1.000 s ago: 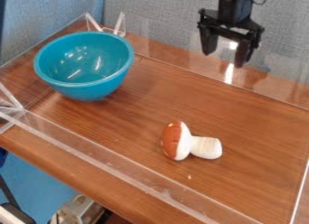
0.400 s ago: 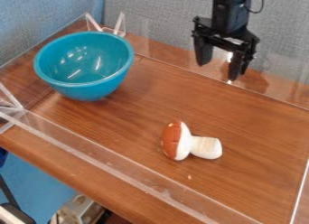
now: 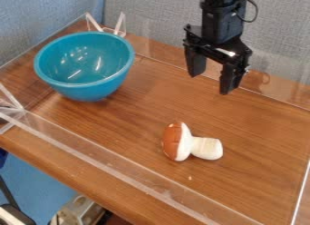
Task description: Remove the mushroom from inside the blue bowl and put it on the table
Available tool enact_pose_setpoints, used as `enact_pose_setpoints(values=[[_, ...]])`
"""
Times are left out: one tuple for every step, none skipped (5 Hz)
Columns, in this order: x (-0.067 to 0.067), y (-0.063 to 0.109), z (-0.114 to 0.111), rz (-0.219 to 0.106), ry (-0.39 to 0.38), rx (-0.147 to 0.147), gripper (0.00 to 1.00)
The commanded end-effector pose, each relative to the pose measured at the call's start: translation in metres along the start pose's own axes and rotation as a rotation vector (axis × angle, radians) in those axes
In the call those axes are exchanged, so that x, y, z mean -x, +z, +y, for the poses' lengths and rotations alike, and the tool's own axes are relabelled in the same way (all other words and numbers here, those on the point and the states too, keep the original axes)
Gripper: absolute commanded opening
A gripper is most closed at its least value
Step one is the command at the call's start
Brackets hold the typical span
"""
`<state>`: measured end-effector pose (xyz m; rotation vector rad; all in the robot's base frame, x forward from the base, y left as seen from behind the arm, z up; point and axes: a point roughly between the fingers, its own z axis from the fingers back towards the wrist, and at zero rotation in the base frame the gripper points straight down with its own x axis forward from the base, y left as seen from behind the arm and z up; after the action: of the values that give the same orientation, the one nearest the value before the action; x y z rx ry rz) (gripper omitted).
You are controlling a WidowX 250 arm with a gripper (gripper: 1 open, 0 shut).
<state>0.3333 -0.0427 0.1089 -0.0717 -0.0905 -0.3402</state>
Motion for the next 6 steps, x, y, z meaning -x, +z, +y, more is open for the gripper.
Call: enact_pose_setpoints(values=[[0.010,0.018,-0.010,-0.053,-0.082,-0.002,1.00],[0.024,0.009,-0.013,-0.026,-0.132,0.012,1.00],[0.035,-0.004,-0.014,0.008,-0.178,0.024,1.00],[0.040,-0.020,-0.016,0.042,-0.183,0.027,1.00],[0.044,-0.032,-0.018,0.072,-0.187,0.030,1.00],[0.053,-0.040,-0.019,0.107,-0.253,0.036,1.00]])
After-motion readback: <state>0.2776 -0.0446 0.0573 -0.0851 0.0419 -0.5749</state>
